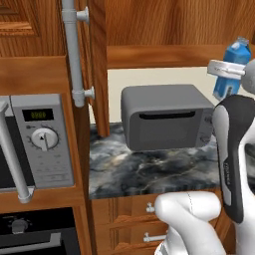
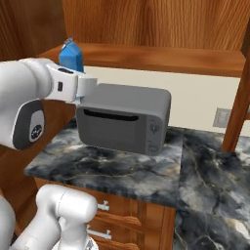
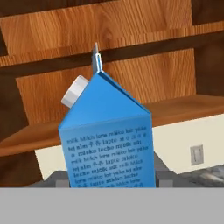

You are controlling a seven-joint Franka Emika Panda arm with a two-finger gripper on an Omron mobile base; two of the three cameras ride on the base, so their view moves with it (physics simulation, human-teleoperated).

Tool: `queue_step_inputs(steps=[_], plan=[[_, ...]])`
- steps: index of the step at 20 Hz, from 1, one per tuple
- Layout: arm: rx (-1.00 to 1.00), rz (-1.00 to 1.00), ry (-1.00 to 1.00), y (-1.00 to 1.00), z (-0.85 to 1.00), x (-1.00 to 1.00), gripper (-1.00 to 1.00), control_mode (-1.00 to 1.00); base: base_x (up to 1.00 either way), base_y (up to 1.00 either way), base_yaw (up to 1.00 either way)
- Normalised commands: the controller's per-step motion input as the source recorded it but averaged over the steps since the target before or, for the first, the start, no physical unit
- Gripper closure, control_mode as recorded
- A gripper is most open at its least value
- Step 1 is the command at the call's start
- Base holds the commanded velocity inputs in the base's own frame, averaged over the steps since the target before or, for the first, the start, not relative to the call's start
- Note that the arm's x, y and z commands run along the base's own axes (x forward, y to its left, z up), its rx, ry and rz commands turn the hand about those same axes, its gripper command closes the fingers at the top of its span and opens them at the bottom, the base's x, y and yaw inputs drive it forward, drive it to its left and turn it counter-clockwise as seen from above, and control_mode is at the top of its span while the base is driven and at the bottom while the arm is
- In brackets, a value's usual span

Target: Pick the milk from the counter and place it in the open cabinet.

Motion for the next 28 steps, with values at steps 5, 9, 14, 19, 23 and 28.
queue_step_inputs(steps=[5,9,14,19,23,28], plan=[[0.07,-0.16,0.02,0.05,0.32,0.10,1.00,-1.00,0.00,0.00,0.00],[-0.10,0.00,0.00,0.02,0.82,-0.04,1.00,-1.00,0.00,0.00,0.00],[-0.20,0.06,-0.13,0.00,0.41,0.11,1.00,-1.00,0.00,0.00,0.00],[-0.06,0.01,-0.02,0.11,-0.02,0.13,1.00,-1.00,0.00,0.00,0.00],[-0.01,0.00,0.00,0.00,-0.05,0.33,1.00,-1.00,0.00,0.00,0.00],[0.00,-0.05,0.07,0.00,-0.33,0.30,1.00,-1.00,0.00,0.00,0.00]])
